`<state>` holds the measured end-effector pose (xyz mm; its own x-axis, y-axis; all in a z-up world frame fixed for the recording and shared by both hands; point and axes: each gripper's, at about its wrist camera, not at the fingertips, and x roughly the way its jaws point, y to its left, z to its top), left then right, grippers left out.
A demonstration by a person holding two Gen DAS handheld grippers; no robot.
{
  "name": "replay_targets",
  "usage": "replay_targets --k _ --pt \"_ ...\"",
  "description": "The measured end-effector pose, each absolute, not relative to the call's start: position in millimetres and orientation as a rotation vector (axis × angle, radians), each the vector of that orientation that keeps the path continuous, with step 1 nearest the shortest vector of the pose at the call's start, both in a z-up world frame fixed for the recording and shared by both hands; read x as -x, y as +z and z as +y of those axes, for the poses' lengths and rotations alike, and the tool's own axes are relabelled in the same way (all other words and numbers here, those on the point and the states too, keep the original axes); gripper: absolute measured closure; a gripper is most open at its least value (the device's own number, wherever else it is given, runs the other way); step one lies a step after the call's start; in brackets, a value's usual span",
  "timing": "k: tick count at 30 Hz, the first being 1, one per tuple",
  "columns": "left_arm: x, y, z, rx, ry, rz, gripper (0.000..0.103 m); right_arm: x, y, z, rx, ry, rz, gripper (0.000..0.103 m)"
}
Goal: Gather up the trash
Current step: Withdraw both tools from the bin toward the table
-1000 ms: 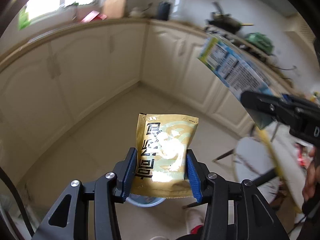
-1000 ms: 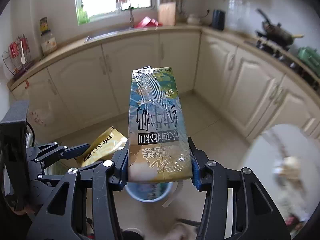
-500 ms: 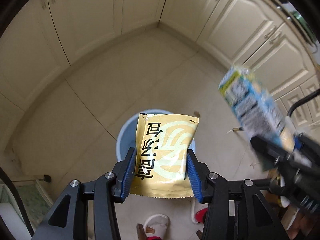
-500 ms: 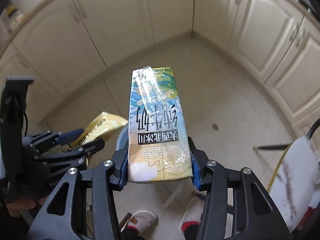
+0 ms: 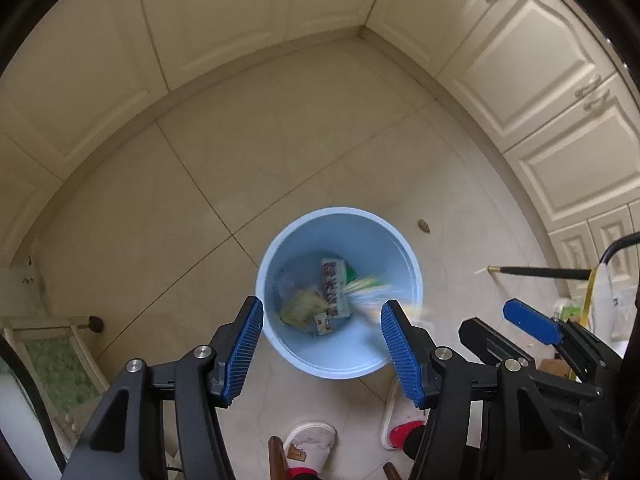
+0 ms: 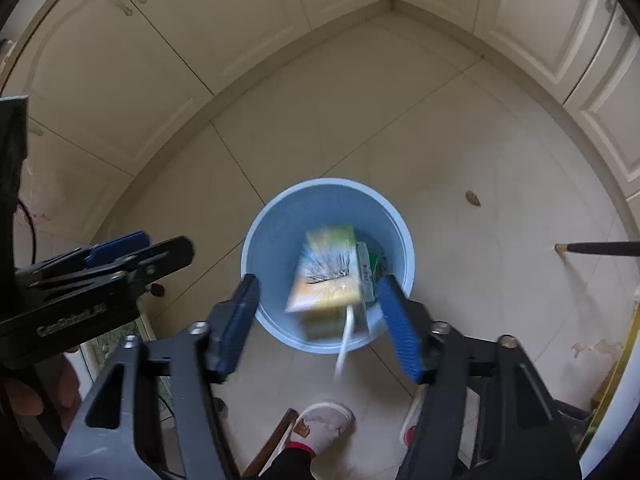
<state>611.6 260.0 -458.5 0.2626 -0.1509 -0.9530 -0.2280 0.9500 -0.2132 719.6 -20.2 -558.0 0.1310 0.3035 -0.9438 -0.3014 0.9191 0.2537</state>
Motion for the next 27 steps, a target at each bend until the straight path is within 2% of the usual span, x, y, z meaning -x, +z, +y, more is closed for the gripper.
replay_targets --k 3,6,11,14,16,19,24,27 --pt "-598.9 -436.9 257.8 0.345 0.071 1.284 0.045 -713.5 -544.9 -17.6 0.0 0.445 1.347 0.03" --pt "-576.7 -412.6 256.6 0.344 0.084 1.241 0.044 -708.4 -528.6 -4.6 -0.003 0.439 1.318 0.028" --pt "-537.4 -363.4 249.0 0.308 0.113 1.164 0.04 -685.9 -477.8 -1.0 0.014 0.418 1.233 0.013" --pt "-508.5 -324.4 239.1 0.295 0.117 1.083 0.039 -668.2 -435.8 -3.2 0.036 0.404 1.148 0.012" --pt "-486.5 -293.9 232.9 0.277 0.123 1.013 0.032 -653.1 -401.5 -6.7 0.049 0.396 1.073 0.01" --pt "-446.4 -246.2 218.8 0.254 0.13 0.884 0.024 -626.9 -345.9 -14.8 0.057 0.369 0.92 0.0" --pt "-386.9 -180.0 172.7 0.195 0.106 0.681 0.017 -564.5 -253.0 -49.0 0.063 0.285 0.657 0.0" --pt "-348.6 -145.3 128.2 0.139 0.074 0.539 0.007 -532.7 -210.8 -72.1 0.054 0.227 0.548 0.0"
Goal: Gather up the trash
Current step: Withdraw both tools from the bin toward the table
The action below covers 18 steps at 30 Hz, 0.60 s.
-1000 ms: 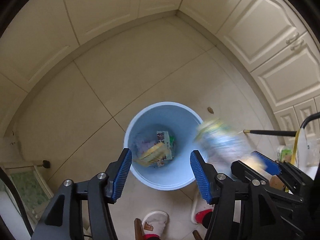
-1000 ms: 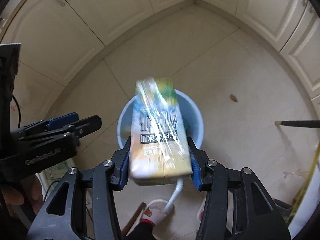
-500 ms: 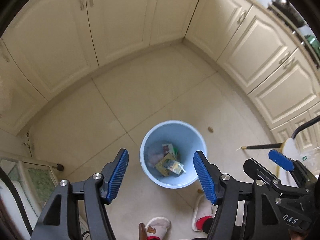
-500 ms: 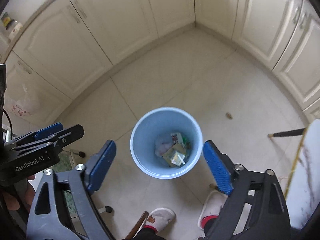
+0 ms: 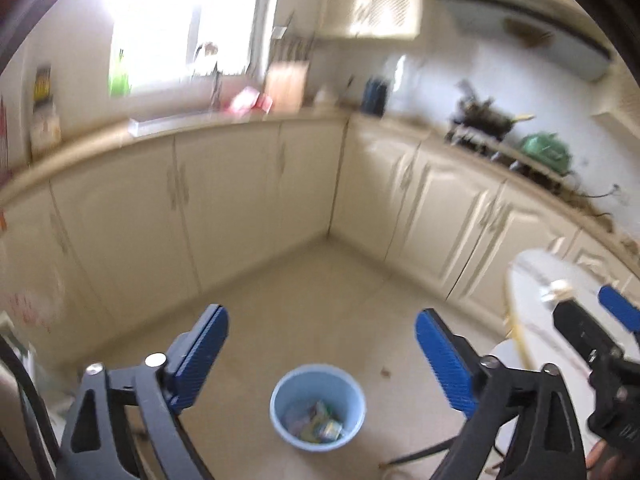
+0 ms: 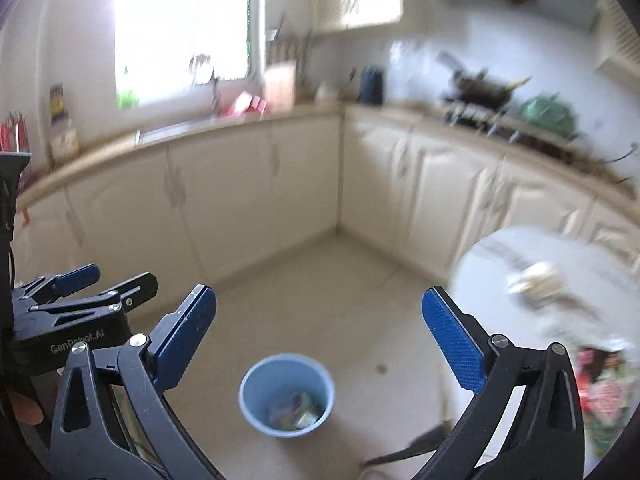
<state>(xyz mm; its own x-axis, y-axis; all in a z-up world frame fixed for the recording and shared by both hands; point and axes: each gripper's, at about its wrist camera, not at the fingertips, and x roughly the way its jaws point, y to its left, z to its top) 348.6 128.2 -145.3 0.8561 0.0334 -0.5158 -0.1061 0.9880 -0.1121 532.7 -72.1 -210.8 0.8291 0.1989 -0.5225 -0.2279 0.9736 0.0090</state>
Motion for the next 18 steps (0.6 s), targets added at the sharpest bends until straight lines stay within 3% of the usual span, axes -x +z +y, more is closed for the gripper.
replay_targets --k 8,18 --pt "-248.0 -115.5 21.3 0.078 -0.016 0.247 0.001 -435.2 -107.0 -122.7 0.066 0.069 0.281 0.0" --pt "-177.7 -114.4 -77.2 0.019 -0.132 0.079 0.001 -349.8 -69.6 -182.5 0.029 -0.099 0.132 0.0"
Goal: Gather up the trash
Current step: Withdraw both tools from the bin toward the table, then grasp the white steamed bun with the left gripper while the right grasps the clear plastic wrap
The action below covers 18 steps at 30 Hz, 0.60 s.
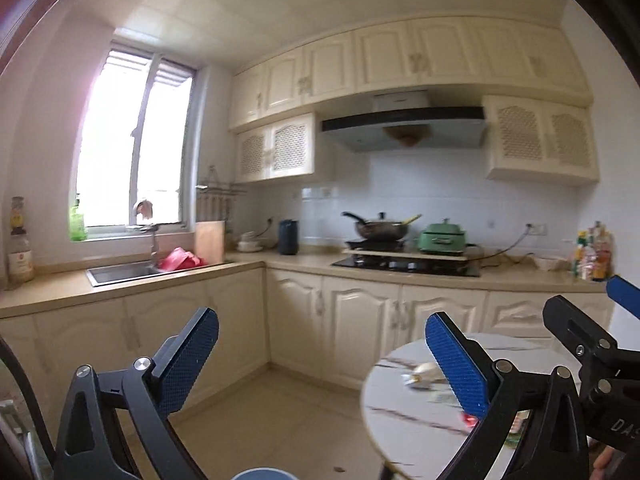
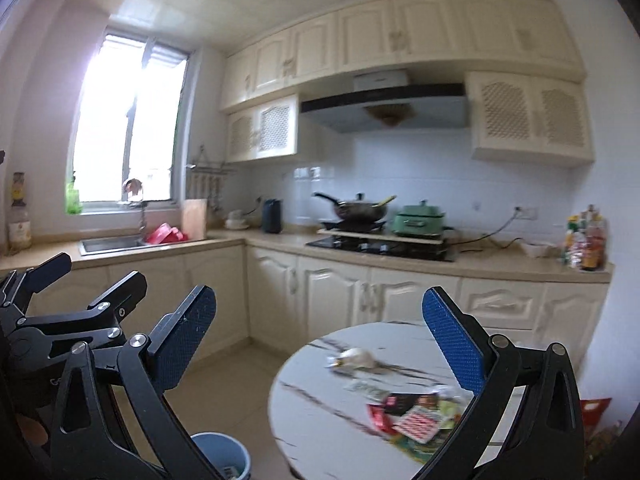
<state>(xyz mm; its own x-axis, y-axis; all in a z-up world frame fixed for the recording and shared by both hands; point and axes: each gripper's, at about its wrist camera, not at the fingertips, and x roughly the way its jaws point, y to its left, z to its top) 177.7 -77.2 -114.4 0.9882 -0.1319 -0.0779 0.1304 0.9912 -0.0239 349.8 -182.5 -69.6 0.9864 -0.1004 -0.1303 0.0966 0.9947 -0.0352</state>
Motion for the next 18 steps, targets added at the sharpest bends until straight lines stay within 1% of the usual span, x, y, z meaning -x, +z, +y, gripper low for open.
replay_targets --k 1,4,5,8,9,10,12,18 --pt "-175.2 -117.2 -84.8 0.014 -0.146 0.08 0.001 -343.5 -69.0 -189.5 0.028 -0.118 0.126 0.0" --pt "-184.6 -135.5 -75.5 0.022 -0.196 0.087 0.001 -331.8 -68.5 -217.5 0.013 -0.169 0.134 0.0" --pt "-191.1 -135.5 -59.8 0.022 -0.227 0.098 0.001 -330.2 -68.3 -227.6 0.009 -0.189 0.141 0.0" --pt "-223.4 -122.4 -47.2 -0.007 -0.279 0.138 0.001 -322.0 -70.1 -259.0 -0.007 -0.267 0.159 0.0" --pt "-227.8 -126.3 -55.0 -0.015 -0.297 0.157 0.001 -318.1 -71.1 -272.4 -0.016 -0.293 0.168 0.0" --pt "-240.4 -116.9 -52.1 -0.019 -0.313 0.175 0.001 -316.8 -74.6 -285.5 -0.027 -0.322 0.181 0.0" --pt "-263.1 -112.2 -62.0 -0.031 -0.353 0.233 0.001 -318.1 -83.4 -311.8 -0.055 -0.379 0.225 0.0" --pt "-314.6 -129.1 -85.4 -0.064 -0.405 0.406 0.001 -341.8 -124.9 -362.3 -0.11 -0.431 0.389 0.0"
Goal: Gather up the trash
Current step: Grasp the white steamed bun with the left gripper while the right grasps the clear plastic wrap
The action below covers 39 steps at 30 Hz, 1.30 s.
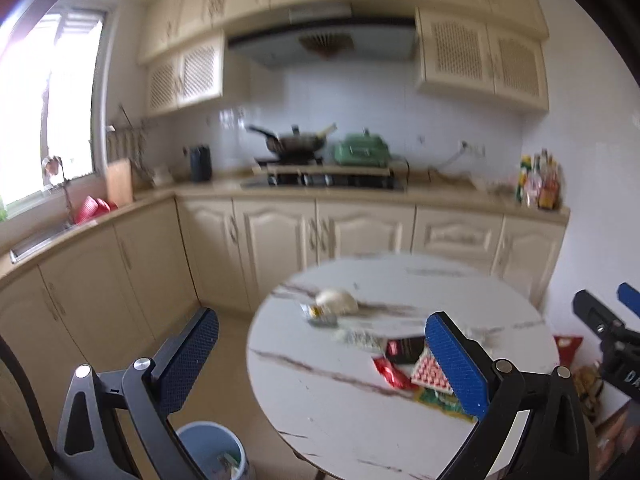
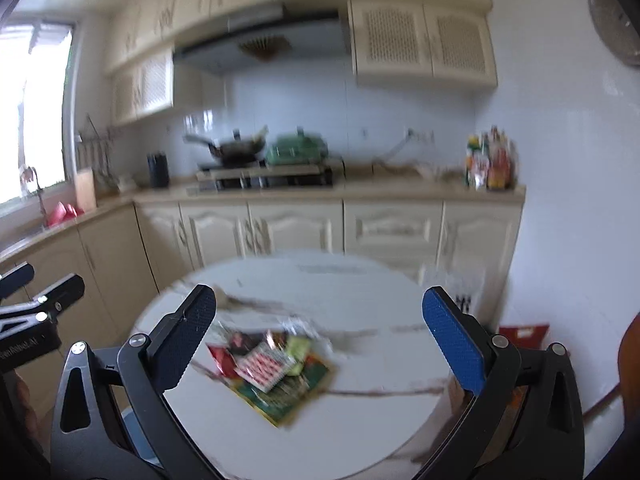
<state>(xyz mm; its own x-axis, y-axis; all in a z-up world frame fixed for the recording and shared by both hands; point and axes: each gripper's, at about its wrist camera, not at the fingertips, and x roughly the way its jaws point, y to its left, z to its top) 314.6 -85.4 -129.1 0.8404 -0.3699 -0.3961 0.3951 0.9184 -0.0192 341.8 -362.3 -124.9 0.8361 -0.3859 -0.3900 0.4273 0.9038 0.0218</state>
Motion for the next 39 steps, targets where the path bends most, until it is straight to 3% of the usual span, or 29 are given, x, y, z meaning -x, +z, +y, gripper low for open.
replay_targets --k 9,15,27,39 --pt "-410.8 -145.0 -132.0 -0.127 -0.461 0.597 0.001 -403.6 -205.9 -387.3 -0.15 -0.36 0.626 0.0" --pt "-476.7 -161.4 -156.3 -0.136 -0.506 0.756 0.001 -427.5 -225.9 -410.6 -0.167 -0.361 0.699 0.0" --pt "-578.4 -176.6 -195.7 -0.18 -0.484 0.821 0.001 -468.4 -246.8 -450.0 -0.178 -0.343 0.786 0.0" --pt "-669.3 -206.8 -222.4 -0.327 -0.61 0.759 0.001 -513.7 -246.4 -445.0 -0.133 -0.263 0.806 0.0"
